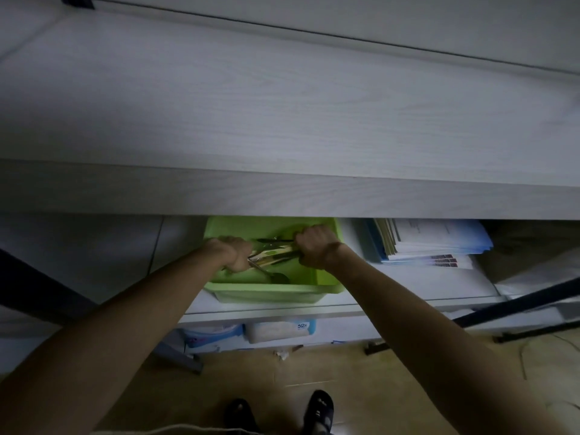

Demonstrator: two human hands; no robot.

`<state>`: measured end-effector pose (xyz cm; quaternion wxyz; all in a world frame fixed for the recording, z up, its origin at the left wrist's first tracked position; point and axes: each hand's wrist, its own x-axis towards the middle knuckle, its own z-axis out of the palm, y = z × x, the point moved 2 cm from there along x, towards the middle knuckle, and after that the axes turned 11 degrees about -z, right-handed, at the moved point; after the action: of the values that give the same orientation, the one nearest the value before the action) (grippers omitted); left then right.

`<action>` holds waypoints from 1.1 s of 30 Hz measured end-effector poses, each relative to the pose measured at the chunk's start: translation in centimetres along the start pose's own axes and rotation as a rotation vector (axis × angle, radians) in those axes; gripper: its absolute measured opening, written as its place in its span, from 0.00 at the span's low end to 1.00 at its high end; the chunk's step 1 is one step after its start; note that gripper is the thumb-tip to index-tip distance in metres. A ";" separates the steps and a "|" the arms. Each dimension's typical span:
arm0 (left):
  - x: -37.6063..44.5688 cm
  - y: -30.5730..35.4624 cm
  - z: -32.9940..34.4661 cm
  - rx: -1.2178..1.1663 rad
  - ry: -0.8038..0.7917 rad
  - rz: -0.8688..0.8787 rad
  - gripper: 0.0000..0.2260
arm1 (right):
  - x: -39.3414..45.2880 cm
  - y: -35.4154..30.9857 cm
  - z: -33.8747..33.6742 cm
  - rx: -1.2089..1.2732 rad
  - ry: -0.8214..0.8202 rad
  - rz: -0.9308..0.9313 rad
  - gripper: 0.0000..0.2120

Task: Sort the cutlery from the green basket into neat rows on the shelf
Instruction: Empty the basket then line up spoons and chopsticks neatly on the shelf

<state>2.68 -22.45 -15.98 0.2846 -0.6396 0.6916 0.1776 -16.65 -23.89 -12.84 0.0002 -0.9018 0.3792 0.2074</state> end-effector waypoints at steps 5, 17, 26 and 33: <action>-0.8 -0.3 -0.8 0.010 -0.015 0.007 0.07 | -0.7 0.6 -0.2 -0.059 0.060 0.005 0.21; -2.0 -0.9 -2.8 -0.021 0.040 0.016 0.10 | -0.2 0.7 -0.1 -0.142 0.191 -0.011 0.19; -2.3 -0.4 -2.9 -0.026 0.185 0.010 0.11 | -2.0 0.5 -0.6 -0.102 0.127 -0.020 0.16; -3.6 -0.6 -3.1 -0.028 0.314 0.007 0.13 | -3.1 0.1 -1.1 -0.028 0.176 0.042 0.27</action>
<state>2.81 -21.62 -11.28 0.1633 -0.6610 0.7274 0.0860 -18.26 -22.04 -10.62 -0.0500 -0.9084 0.3934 0.1328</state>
